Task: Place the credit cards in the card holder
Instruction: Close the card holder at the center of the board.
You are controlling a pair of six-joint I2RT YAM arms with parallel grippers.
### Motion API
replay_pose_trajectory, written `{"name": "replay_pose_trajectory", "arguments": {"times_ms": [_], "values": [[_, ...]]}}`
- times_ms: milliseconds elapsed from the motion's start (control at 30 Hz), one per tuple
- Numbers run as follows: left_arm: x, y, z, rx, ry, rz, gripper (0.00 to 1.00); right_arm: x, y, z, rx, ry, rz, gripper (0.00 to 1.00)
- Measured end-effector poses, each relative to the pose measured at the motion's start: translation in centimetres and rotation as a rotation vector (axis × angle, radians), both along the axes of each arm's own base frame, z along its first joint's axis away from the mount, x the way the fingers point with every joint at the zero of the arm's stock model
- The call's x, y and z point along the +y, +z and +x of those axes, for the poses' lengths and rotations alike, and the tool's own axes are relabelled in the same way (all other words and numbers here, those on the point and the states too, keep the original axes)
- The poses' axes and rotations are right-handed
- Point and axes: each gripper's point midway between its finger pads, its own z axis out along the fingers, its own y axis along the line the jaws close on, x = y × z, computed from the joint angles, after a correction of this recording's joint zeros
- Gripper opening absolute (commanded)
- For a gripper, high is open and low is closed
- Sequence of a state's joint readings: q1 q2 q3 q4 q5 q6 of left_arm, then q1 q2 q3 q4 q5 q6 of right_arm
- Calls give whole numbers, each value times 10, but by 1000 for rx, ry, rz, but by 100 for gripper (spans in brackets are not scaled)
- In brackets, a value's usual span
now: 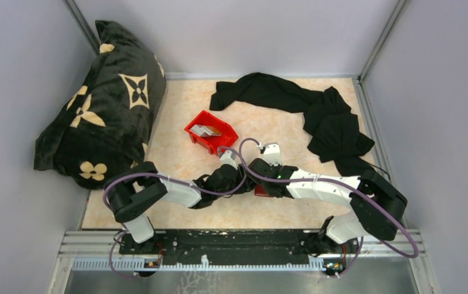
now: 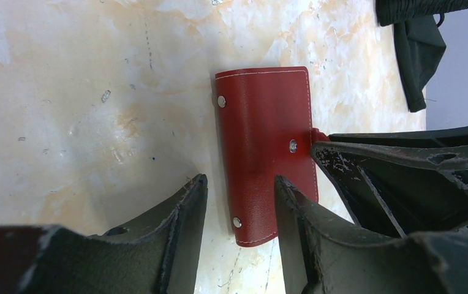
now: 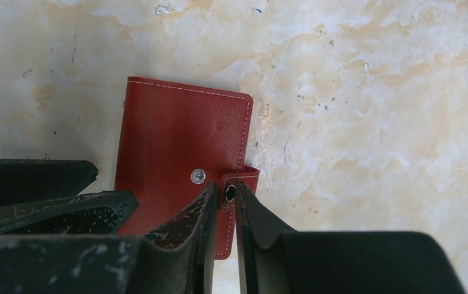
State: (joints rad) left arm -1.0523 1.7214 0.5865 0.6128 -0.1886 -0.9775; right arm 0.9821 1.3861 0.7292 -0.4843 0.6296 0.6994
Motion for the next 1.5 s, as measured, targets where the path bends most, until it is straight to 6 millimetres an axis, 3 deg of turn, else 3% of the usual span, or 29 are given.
{"name": "replay_pose_trajectory", "arguments": {"times_ms": [233,633,1300,1500], "values": [[-2,0,-1,4,-4,-10,52,-1,0,-2,2,4,-9,16],[-4,0,-2,11,-5,-19,52,2,5,-2,-4,13,-16,22],[-5,0,-2,12,-10,-27,52,3,7,-1,-9,12,-15,7],[-6,0,-4,12,-13,-28,52,2,7,-1,-12,11,-18,18]]}}
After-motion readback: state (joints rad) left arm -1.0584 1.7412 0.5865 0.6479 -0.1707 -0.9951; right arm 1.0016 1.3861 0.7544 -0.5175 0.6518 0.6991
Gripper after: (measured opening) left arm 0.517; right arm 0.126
